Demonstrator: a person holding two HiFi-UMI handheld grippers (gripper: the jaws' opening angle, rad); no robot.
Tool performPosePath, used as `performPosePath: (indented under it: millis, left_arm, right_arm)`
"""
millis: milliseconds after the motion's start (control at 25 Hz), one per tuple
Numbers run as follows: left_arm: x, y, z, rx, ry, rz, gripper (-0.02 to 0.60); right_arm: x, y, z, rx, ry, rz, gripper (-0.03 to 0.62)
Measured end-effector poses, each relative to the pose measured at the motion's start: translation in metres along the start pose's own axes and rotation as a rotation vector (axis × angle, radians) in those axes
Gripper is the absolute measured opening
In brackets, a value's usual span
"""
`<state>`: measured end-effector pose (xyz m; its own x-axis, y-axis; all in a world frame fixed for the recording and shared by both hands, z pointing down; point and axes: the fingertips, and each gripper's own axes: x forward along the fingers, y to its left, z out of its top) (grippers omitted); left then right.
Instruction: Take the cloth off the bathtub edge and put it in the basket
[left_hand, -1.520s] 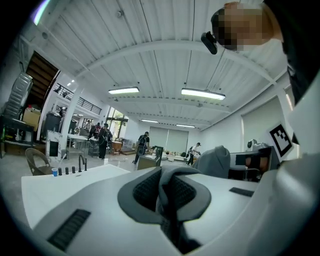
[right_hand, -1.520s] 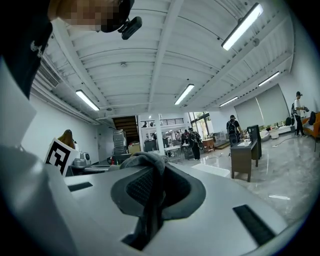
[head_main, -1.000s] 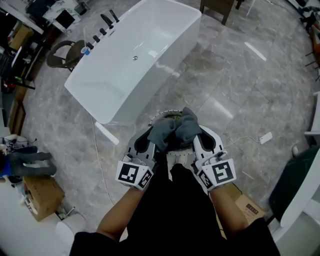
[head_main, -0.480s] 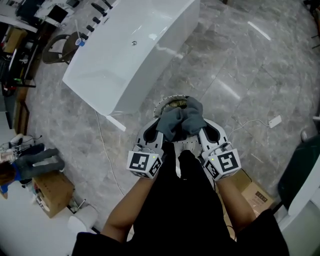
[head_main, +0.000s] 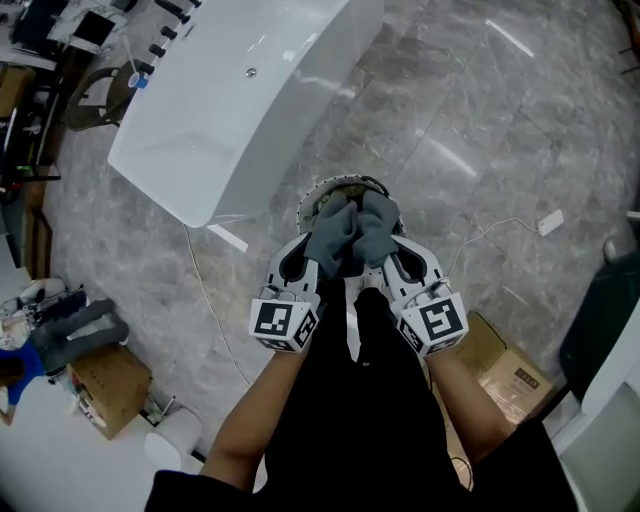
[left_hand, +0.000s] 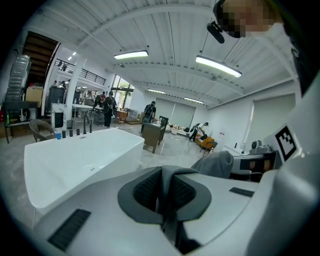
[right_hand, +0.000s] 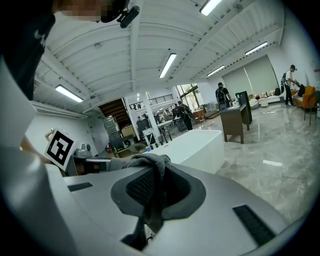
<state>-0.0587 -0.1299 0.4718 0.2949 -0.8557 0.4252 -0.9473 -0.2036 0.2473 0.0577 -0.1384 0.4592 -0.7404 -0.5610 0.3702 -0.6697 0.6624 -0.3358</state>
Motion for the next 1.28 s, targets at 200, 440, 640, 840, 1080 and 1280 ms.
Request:
performPosePath:
  millis: [200, 440, 640, 840, 1080, 1280]
  left_arm:
    - [-0.001, 0.006, -0.015, -0.001, 0.021, 0.009, 0.021]
    - [-0.006, 0.018, -0.041, -0.004, 0.047, 0.029, 0.021]
    - [0.001, 0.029, -0.059, -0.017, 0.06, 0.033, 0.021]
    - [0.015, 0.035, -0.086, -0.022, 0.082, 0.01, 0.02]
    - [0.029, 0.053, -0.115, -0.043, 0.101, 0.011, 0.02]
    - [0.045, 0.065, -0.143, -0.036, 0.124, -0.002, 0.02]
  right_arm:
    - [0.011, 0.006, -0.02, -0.008, 0.016, 0.032, 0.038]
    - [0.025, 0.011, -0.044, -0.021, 0.053, 0.047, 0.038]
    - [0.035, 0.002, -0.065, -0.028, 0.092, 0.029, 0.038]
    - [0.047, -0.01, -0.095, -0.045, 0.13, 0.006, 0.038]
    - [0.062, -0.025, -0.126, -0.044, 0.178, -0.028, 0.038]
    - [0.069, -0.041, -0.152, -0.022, 0.21, -0.075, 0.038]
